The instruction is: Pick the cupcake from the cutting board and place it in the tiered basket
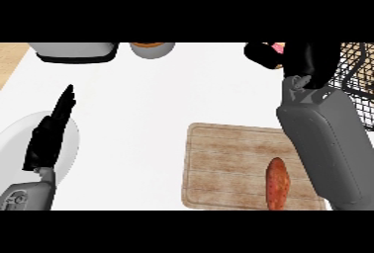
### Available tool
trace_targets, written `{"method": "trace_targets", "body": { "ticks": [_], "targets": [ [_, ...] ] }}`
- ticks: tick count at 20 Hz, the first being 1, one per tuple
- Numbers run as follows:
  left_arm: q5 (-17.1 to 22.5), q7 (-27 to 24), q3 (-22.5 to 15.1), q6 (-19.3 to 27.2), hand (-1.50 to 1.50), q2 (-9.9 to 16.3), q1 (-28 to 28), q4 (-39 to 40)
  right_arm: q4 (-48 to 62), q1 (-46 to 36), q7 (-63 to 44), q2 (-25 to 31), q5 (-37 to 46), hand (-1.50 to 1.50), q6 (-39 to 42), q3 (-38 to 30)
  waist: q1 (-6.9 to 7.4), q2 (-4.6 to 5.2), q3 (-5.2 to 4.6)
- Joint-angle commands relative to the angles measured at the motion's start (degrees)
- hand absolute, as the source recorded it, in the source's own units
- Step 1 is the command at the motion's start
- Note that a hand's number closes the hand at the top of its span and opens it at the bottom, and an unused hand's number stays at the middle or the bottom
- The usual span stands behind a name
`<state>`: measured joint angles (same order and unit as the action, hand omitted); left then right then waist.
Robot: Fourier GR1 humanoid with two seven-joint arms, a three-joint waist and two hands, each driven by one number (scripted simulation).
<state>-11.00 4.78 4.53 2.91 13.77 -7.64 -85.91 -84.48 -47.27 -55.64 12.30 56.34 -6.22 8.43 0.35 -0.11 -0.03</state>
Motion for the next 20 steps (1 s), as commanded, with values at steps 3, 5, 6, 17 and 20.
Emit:
{"method": "trace_targets", "body": {
  "ticks": [3,5,6,17,20],
  "targets": [
    [0.2,-3.1,1.9,-0.6,0.0,1.0,-0.7,3.8,-1.6,-4.7,-1.3,7.4,0.9,1.5,9.8,-4.5,-0.53,0.07,-0.01],
    [-0.6,0.3,1.0,-0.1,0.0,0.0,-2.7,3.1,-0.8,-6.3,-1.2,6.7,-1.0,1.5,12.8,-5.8,-0.37,0.06,0.01],
    [0.2,-1.2,1.2,-0.7,0.0,0.0,-0.3,1.4,-0.3,-6.9,1.9,8.7,-3.7,1.5,13.8,-8.2,-0.21,0.05,0.02],
    [-1.1,-3.4,1.1,-0.1,0.0,-0.9,-0.4,3.5,15.6,-4.9,17.5,16.8,-0.2,1.5,7.4,-11.1,0.17,0.36,0.01],
    [-1.2,-0.4,0.5,-0.6,0.0,-0.7,-0.8,0.2,20.4,-6.9,16.6,18.8,4.5,1.5,8.1,-8.9,0.6,0.31,0.02]
  ]
}}
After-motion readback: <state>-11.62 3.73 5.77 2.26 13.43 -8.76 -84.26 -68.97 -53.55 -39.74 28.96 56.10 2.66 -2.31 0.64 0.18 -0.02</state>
